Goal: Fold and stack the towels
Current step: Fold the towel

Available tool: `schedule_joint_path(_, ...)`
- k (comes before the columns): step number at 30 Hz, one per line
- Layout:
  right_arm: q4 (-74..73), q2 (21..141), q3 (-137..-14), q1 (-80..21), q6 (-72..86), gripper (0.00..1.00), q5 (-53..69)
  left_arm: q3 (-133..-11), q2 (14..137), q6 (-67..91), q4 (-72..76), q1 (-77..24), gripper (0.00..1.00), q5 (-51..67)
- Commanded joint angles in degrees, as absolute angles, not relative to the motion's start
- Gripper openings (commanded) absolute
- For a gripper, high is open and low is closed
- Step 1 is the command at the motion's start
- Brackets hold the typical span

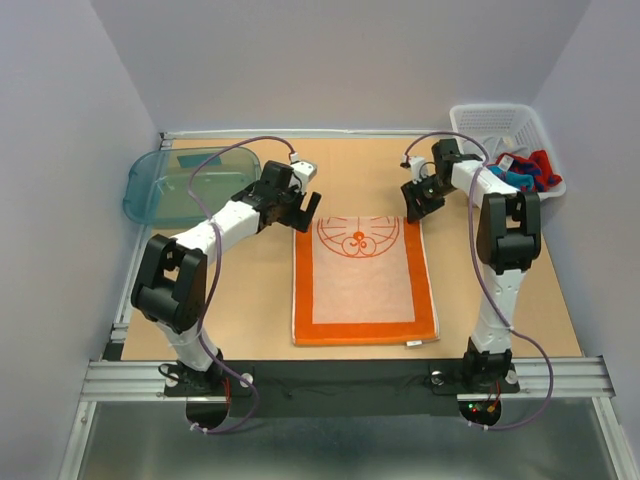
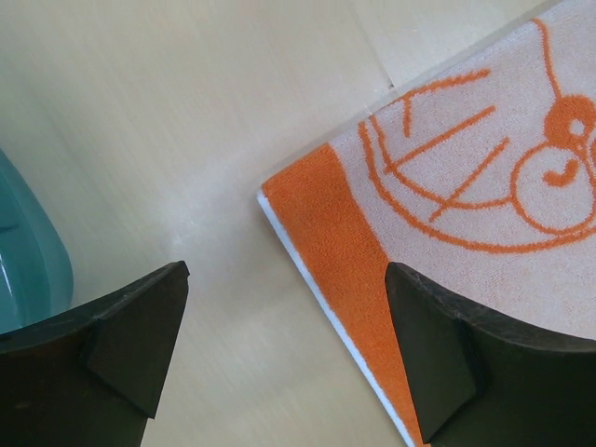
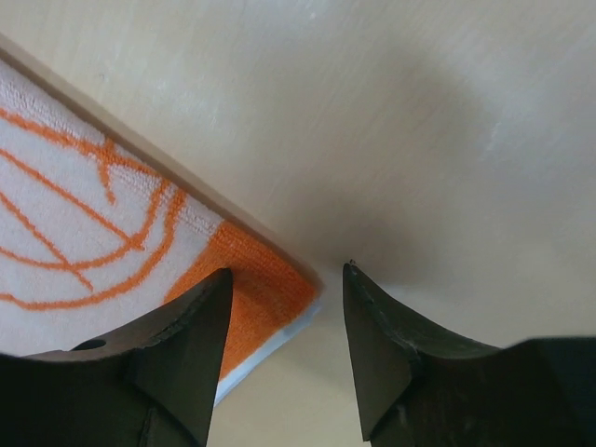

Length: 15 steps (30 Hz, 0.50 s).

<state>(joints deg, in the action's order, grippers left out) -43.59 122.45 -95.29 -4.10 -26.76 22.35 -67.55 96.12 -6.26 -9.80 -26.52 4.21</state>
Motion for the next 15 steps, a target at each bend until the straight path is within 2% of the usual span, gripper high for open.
schedule_joint_path(1,-48.68,122.86,-99.32,-3.87,-31.38,0.56,25.48,-70.31,96.94,-10.37,-7.38,-26.28,0.99,7.29)
schedule_joint_path(15,-49.57,126.91,-98.79,-3.87,-33.05,0.49,23.38,-72.42,101.33,-15.9,-6.6,-26.28,0.99,13.71)
